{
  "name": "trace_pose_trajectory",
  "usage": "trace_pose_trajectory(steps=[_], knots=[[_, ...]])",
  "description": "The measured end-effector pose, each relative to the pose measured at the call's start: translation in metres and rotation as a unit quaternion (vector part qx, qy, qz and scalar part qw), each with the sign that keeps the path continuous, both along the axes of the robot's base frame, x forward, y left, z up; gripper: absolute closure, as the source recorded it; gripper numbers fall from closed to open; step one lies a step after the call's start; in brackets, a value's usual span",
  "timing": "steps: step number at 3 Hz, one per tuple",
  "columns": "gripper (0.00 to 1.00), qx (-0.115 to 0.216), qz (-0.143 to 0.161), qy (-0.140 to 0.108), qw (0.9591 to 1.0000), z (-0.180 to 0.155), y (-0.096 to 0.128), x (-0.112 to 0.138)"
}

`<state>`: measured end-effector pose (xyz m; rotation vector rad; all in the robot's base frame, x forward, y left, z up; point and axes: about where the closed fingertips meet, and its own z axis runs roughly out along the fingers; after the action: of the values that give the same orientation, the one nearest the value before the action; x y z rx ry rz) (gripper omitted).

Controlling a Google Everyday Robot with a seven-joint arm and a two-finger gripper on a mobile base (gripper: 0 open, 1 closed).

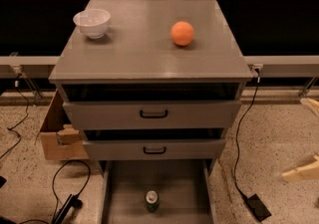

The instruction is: Pick green can from bottom drawer and place on counter

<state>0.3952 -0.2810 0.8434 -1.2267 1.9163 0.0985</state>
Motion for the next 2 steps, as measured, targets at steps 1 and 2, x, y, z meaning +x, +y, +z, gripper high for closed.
trace_pose_trajectory(steps=[1,2], knots=[[0.0,0.067,-0.003,-0.058,0.9961,-0.017,0.003,0.019],[0.0,0.099,0.009,-0.073,0.9924,-0.025,0.004,0.033]])
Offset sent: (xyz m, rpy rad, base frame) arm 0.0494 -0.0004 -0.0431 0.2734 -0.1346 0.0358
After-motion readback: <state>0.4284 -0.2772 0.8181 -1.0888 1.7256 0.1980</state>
